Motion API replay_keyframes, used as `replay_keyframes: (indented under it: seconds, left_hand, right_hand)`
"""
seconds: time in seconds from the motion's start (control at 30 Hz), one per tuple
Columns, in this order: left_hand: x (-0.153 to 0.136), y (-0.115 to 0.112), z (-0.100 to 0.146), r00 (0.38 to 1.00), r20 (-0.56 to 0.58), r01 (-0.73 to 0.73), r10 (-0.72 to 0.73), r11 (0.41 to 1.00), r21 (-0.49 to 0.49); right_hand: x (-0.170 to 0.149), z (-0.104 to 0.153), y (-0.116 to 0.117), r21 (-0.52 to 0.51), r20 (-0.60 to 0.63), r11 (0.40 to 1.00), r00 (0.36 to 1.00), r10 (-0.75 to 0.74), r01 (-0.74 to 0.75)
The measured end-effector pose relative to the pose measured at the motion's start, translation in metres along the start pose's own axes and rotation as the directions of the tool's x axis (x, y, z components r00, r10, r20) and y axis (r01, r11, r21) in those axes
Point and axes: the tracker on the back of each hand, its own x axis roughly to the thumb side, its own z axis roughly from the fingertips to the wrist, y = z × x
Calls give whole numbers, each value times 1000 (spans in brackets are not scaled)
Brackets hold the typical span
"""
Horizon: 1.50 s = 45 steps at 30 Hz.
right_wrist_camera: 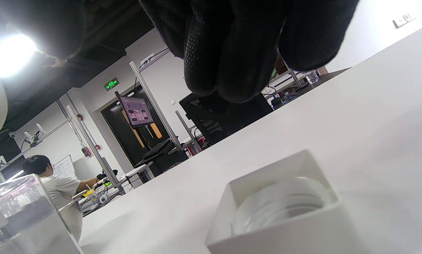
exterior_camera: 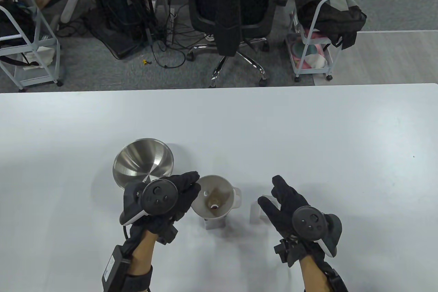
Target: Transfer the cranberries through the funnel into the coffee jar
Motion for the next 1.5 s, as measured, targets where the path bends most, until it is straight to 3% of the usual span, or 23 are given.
replay_keyframes:
  seconds: [0.4,0.83,1.07,1.3,1.5]
  left_hand:
    - [2,14,7,1000,27,-13,11,997,75]
    - [5,45,25,999,51,-26,12,959,283]
    - [-4,60,37,998,-44,54,-39,897,438]
    - [-36,63,45,979,-198,153,-51,826,543]
    - [-71,59,50,949,-315,173,11,817,551]
  right_hand:
    - [0,0,0,3,1,1000,1000,2,-2]
    - [1,0,0,3,-2,1000,1000,3,-3]
    - [1,0,1,7,-2,1000,1000,5,-5]
    - [1,0,1,6,-3,1000,1000,4,-4]
    - [1,0,1,8,-2,1000,1000,5,-5]
